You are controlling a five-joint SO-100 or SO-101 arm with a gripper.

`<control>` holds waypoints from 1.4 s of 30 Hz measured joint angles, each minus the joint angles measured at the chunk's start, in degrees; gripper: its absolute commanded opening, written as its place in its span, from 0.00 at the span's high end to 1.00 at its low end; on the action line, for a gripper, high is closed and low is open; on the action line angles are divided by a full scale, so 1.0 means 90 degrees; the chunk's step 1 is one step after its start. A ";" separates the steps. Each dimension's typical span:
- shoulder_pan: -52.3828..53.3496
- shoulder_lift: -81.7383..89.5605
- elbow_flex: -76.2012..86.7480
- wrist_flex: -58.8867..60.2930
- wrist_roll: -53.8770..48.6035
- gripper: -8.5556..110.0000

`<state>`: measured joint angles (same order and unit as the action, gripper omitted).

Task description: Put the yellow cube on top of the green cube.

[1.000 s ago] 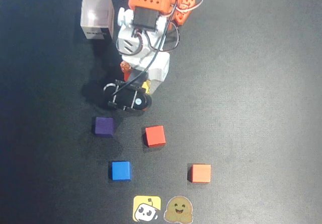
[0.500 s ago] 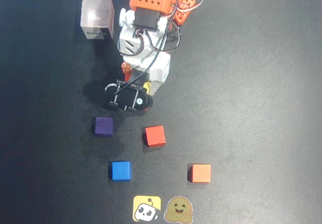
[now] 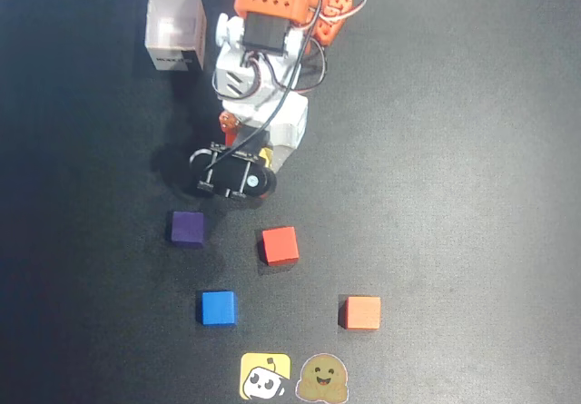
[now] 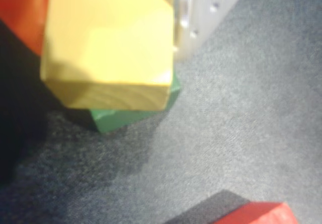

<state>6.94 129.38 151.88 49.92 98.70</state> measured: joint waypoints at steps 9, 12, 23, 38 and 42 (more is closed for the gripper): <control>-0.0029 0.0059 0.0088 0.0020 0.0000 0.78; -0.0029 0.0059 0.0107 0.0010 0.0010 0.77; -0.0020 0.0059 0.0117 -0.0039 0.0078 0.72; -0.0264 0.0547 0.0117 -0.0098 0.0293 0.72; -0.0264 0.0801 0.0117 -0.0098 0.0293 0.72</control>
<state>4.57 136.58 152.93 49.04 101.34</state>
